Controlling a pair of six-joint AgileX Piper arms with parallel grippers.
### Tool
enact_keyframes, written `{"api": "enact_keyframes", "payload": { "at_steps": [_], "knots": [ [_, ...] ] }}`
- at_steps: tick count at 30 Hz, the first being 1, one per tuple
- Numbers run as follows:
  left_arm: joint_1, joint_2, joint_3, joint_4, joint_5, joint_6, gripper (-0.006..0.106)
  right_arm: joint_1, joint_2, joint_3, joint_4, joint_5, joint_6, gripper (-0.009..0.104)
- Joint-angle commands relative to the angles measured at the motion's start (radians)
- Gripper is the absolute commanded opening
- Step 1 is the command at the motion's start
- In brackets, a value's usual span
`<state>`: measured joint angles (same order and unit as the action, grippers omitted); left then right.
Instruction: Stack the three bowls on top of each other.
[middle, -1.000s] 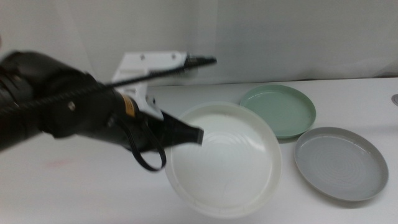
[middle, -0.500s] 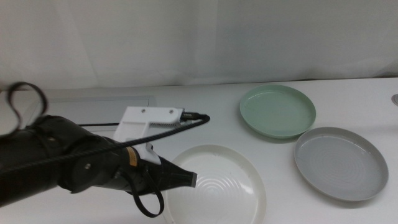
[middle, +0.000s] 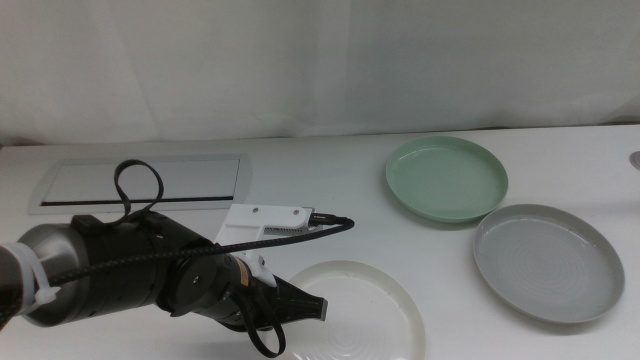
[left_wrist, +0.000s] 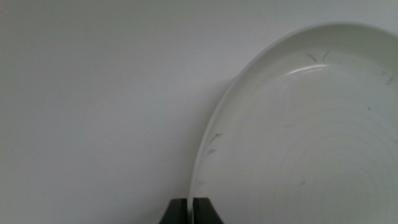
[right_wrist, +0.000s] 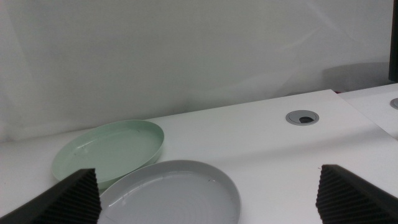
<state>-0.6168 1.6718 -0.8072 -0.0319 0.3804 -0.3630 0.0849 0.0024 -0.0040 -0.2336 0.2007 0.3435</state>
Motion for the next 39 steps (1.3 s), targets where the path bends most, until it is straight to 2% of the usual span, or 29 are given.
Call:
{"api": "enact_keyframes", "payload": {
  "at_steps": [1,6,9,11,15,16,21,27,35,39],
  "knots": [
    [-0.010,0.010,0.002,-0.009,-0.021,-0.007,-0.003,0.004,-0.032,0.039,-0.002,-0.014,-0.003,0.094],
    [-0.010,0.009,0.002,-0.009,-0.042,-0.007,-0.001,0.004,-0.032,0.039,-0.002,-0.014,-0.003,0.094],
    [-0.010,0.009,0.002,-0.009,-0.062,-0.007,0.011,0.004,-0.032,0.039,-0.002,-0.014,-0.003,0.094],
    [-0.010,0.009,0.002,-0.009,-0.068,-0.007,0.031,0.004,-0.032,0.039,-0.002,-0.014,-0.003,0.094],
    [-0.010,0.009,0.002,-0.009,-0.079,-0.007,0.090,0.004,-0.032,0.039,-0.002,-0.014,-0.003,0.094],
    [-0.010,0.009,0.000,-0.009,-0.079,-0.009,0.093,0.004,-0.032,0.039,-0.002,-0.014,-0.003,0.094],
    [-0.010,0.007,-0.046,0.002,-0.033,0.019,0.093,0.004,-0.032,0.039,-0.002,-0.014,-0.003,0.094],
    [0.028,-0.066,-0.185,0.206,0.074,0.014,0.093,0.004,-0.032,0.039,-0.002,-0.014,-0.003,0.094],
    [0.279,-0.234,-0.307,0.448,0.213,0.014,0.088,0.004,-0.032,0.039,-0.002,-0.018,-0.003,0.094],
    [0.425,-0.323,-0.292,0.461,0.270,0.015,0.078,0.004,-0.032,0.039,-0.002,-0.020,-0.003,0.094]
  ]
}}
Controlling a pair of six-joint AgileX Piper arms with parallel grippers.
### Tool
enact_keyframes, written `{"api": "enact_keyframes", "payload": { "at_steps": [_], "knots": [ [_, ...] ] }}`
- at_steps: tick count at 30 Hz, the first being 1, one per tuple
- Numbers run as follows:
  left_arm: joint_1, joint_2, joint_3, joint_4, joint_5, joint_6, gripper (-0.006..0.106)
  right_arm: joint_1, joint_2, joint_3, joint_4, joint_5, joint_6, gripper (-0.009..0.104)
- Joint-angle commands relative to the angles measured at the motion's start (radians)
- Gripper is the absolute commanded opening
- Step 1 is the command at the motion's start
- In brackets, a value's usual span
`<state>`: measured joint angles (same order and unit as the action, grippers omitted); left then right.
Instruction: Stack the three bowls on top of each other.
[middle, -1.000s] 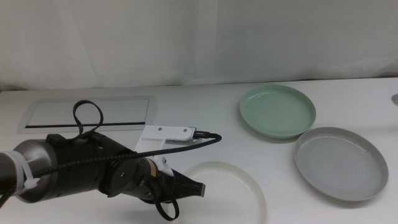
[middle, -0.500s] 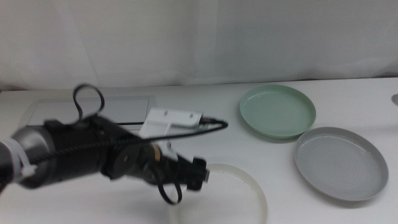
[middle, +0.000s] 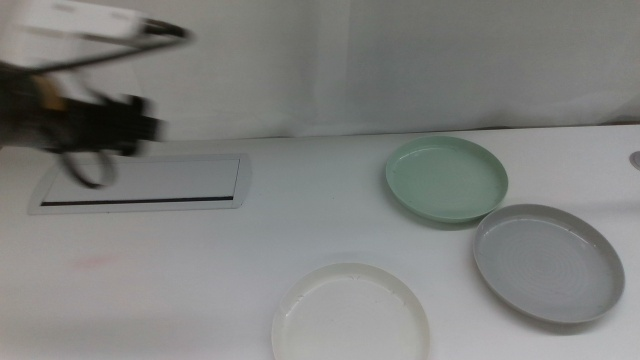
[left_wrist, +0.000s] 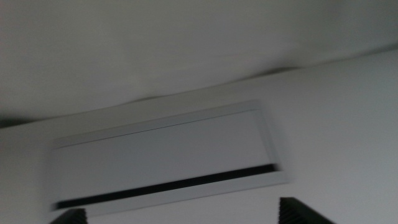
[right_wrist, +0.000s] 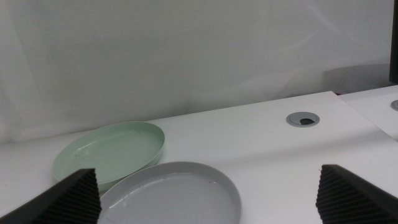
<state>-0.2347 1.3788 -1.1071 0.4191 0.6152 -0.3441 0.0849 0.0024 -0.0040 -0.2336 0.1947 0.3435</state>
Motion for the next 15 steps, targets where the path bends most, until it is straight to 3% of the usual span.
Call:
{"api": "enact_keyframes", "payload": {
  "at_steps": [1,3,6,8,15],
  "knots": [
    [0.076,-0.054,0.017,0.010,0.049,-0.003,0.074,0.004,-0.032,0.039,-0.002,-0.014,-0.003,0.094],
    [0.124,-0.110,0.043,0.008,0.058,-0.012,0.059,0.004,-0.032,0.039,-0.002,-0.016,-0.003,0.094],
    [0.169,-0.206,0.104,0.008,0.035,-0.024,0.028,0.004,-0.032,0.039,-0.002,-0.017,-0.003,0.094],
    [0.176,-0.288,0.156,0.011,-0.006,-0.024,-0.002,0.004,-0.032,0.039,-0.002,-0.017,-0.008,0.094],
    [0.176,-0.622,0.321,0.011,-0.072,-0.055,-0.002,0.004,-0.032,0.039,-0.002,-0.022,-0.008,0.094]
  ]
}}
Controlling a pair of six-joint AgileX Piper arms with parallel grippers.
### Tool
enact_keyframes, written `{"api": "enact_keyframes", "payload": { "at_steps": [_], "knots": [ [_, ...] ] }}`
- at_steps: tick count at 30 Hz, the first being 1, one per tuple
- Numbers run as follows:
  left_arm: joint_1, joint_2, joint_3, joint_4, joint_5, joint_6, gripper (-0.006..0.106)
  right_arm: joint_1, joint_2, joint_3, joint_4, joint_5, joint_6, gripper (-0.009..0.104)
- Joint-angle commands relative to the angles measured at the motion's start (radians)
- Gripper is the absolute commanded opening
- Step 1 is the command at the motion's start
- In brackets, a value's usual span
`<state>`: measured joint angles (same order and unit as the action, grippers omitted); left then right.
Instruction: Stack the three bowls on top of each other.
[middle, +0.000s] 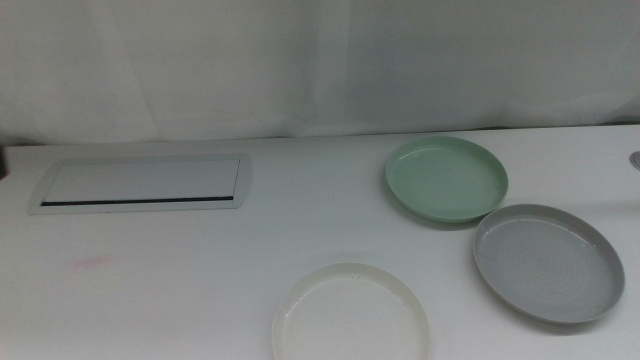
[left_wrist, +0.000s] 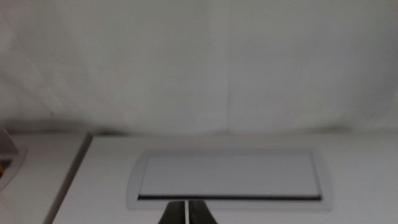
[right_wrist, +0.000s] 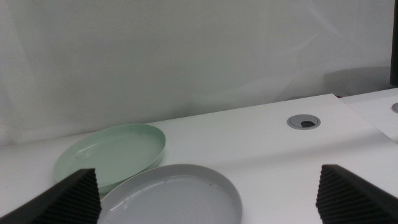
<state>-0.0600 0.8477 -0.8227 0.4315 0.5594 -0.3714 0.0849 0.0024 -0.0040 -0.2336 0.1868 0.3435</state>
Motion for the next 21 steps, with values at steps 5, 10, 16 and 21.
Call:
{"api": "enact_keyframes", "payload": {
  "at_steps": [5,10,16,21],
  "knots": [
    [0.001,-0.359,0.137,-0.027,-0.037,-0.094,-0.002,0.004,-0.032,0.039,-0.002,-0.017,-0.008,0.094],
    [0.001,-0.617,0.295,-0.108,-0.107,-0.084,-0.002,0.004,-0.032,0.039,-0.002,-0.018,-0.008,0.094],
    [0.001,-0.793,0.558,-0.134,-0.203,-0.095,-0.003,0.004,-0.032,0.039,-0.002,-0.022,-0.008,0.094],
    [0.001,-0.819,0.786,-0.126,-0.409,-0.093,-0.003,0.004,-0.032,0.039,-0.002,-0.025,-0.008,0.094]
  ]
}}
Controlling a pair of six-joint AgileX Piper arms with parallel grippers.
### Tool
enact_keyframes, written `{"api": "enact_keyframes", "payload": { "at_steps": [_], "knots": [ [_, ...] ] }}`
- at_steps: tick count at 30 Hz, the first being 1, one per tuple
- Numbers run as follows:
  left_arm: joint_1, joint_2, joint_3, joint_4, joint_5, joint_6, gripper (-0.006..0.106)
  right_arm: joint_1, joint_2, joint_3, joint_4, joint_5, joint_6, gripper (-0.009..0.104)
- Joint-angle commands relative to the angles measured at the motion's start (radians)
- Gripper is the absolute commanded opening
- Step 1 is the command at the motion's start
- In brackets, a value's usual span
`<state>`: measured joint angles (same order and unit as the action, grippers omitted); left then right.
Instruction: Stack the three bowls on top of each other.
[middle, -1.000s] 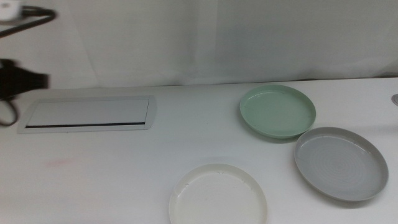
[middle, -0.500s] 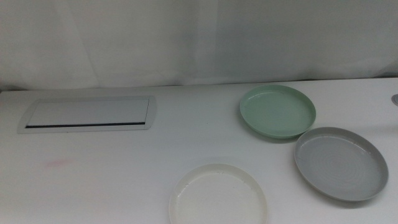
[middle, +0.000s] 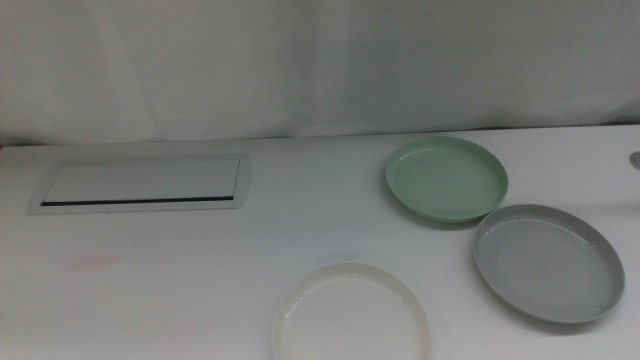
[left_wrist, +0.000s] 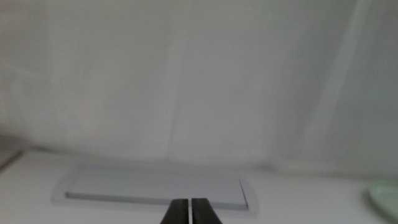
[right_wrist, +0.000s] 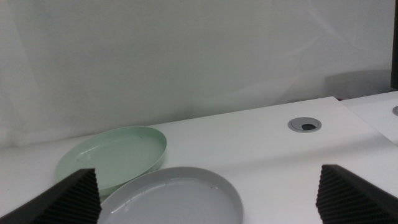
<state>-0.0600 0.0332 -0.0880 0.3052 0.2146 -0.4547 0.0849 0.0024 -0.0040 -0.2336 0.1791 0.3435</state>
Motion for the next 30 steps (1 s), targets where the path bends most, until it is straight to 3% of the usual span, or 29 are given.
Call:
{"api": "enact_keyframes", "payload": {
  "at_steps": [1,11,20,25,30],
  "knots": [
    [0.001,-0.005,0.084,0.000,-0.082,-0.009,-0.003,0.004,-0.032,0.039,-0.002,-0.018,-0.008,0.094],
    [0.001,-0.005,0.124,0.010,-0.043,-0.005,-0.003,0.004,-0.032,0.039,-0.002,-0.051,-0.008,0.094],
    [0.001,-0.005,0.124,0.010,-0.047,-0.005,-0.003,0.004,-0.030,-0.089,0.055,-0.081,-0.003,0.094],
    [0.001,-0.005,0.124,0.010,-0.047,-0.005,-0.003,0.004,0.053,-0.391,0.053,0.271,-0.092,0.094],
    [0.001,-0.005,0.124,0.010,-0.047,-0.005,-0.003,0.004,0.250,-0.622,0.053,0.472,-0.168,0.093]
  ]
}}
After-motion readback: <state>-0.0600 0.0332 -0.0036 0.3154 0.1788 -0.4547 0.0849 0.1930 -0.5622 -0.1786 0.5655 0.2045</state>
